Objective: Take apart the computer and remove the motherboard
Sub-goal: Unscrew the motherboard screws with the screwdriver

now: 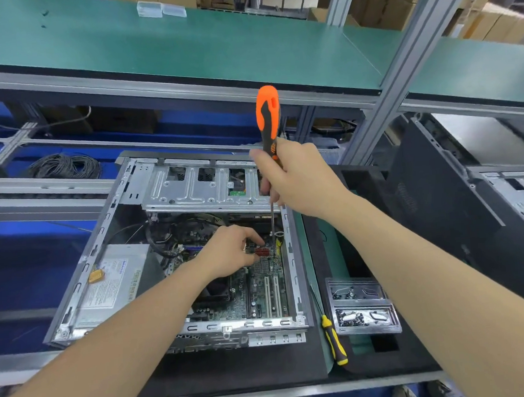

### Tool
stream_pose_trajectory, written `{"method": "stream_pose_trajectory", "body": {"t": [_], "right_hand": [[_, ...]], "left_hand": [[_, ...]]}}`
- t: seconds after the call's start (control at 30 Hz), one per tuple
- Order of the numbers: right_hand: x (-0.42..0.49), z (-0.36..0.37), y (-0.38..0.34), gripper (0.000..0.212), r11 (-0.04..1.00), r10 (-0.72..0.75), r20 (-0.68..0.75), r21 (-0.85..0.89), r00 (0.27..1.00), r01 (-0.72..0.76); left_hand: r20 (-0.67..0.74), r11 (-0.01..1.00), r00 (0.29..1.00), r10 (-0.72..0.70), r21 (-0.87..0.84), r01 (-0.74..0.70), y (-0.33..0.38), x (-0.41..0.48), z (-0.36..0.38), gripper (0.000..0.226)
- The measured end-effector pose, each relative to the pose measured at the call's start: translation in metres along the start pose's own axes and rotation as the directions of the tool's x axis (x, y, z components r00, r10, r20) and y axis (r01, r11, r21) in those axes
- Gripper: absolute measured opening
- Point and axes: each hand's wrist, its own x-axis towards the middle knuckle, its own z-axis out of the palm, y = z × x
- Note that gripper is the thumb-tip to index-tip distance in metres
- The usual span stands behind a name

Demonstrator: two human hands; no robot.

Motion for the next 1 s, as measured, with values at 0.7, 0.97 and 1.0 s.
{"method": "stream_pose_trajectory", "body": {"t": [0.7, 0.97, 1.0], "right_hand": [[0.004, -0.017, -0.012, 0.039, 0.992, 0.024, -0.069, 0.124, 0.997, -0.016], [-0.001, -0.001, 0.005, 0.042, 0.983, 0.062, -0.005, 0.175, 0.998, -0.06], [-0.002, 0.004, 0.008, 0.042, 0.979, 0.072, 0.013, 0.189, 0.997, -0.074]], "left_hand": [[0.015, 0.998, 0.998, 0.054, -0.034, -0.054, -0.001, -0.005, 0.003, 0.013], [0.177, 0.608, 0.936, -0.305, -0.72, 0.334, 0.003, -0.013, -0.023, 0.024], [0.239, 0.467, 0.931, -0.278, -0.813, 0.348, 0.003, -0.018, -0.027, 0.023]]}}
